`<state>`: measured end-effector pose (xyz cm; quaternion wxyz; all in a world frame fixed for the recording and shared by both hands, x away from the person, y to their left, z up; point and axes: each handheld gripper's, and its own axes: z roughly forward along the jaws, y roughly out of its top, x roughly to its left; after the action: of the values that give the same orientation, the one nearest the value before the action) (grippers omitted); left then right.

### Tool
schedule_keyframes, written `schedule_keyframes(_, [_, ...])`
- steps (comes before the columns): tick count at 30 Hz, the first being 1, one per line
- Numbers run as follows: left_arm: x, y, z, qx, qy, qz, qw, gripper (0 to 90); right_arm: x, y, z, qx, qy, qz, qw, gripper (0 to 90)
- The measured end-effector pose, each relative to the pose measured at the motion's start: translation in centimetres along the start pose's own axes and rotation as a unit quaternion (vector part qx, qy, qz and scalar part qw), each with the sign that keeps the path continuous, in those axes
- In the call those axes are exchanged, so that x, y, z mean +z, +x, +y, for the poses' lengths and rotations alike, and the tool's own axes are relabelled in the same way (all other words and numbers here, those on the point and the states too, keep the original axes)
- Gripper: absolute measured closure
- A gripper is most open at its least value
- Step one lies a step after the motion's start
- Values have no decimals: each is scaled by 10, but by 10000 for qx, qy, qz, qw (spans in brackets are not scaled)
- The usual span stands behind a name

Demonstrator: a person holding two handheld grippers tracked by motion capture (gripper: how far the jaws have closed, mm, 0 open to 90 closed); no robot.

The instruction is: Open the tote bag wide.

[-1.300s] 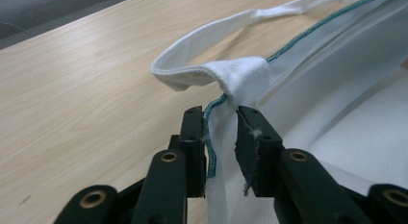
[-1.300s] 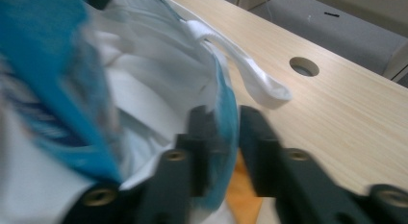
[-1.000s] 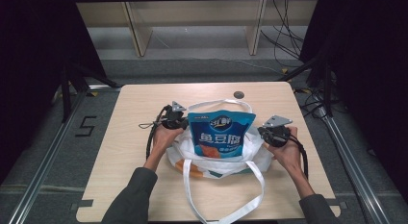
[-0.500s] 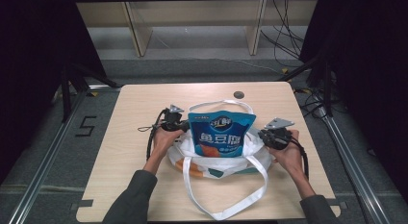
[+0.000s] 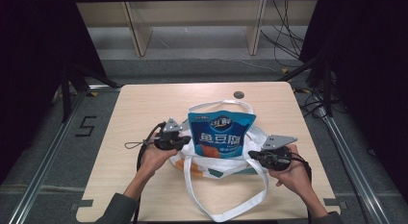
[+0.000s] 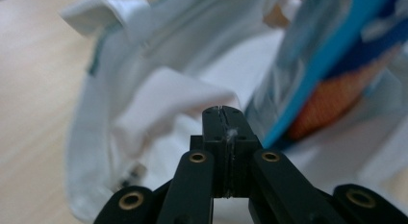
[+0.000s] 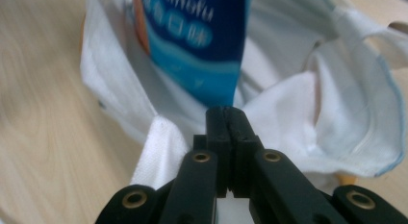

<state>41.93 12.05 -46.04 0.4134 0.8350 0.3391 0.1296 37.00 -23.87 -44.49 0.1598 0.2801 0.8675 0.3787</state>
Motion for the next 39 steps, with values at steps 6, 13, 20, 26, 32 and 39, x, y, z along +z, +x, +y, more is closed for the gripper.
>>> schedule_keyframes(6, [11, -12, -30, 313, 372, -13, 9988, 889, 15, 18, -22, -176, 510, 39, 9985, 900])
schedule_keyframes(13, [18, -18, -38, 618, 595, 301, 9959, 881, 34, 23, -31, -283, 887, 20, 9957, 900])
schedule_keyframes(20, [2, -15, -18, 431, 29, 425, 9982, 842, 4, 11, -12, -113, 24, -130, 9998, 869])
schedule_keyframes(26, [8, 3, -10, 119, -112, 542, 9984, 830, 17, -6, -11, -15, 53, -503, 9987, 855])
schedule_keyframes(32, [39, 7, -23, 12, 367, 294, 9989, 850, 45, -7, -18, -44, 542, -499, 9973, 864])
schedule_keyframes(39, [47, 14, -24, -50, 372, 407, 9985, 874, 65, -18, -14, 38, 676, -523, 9963, 875])
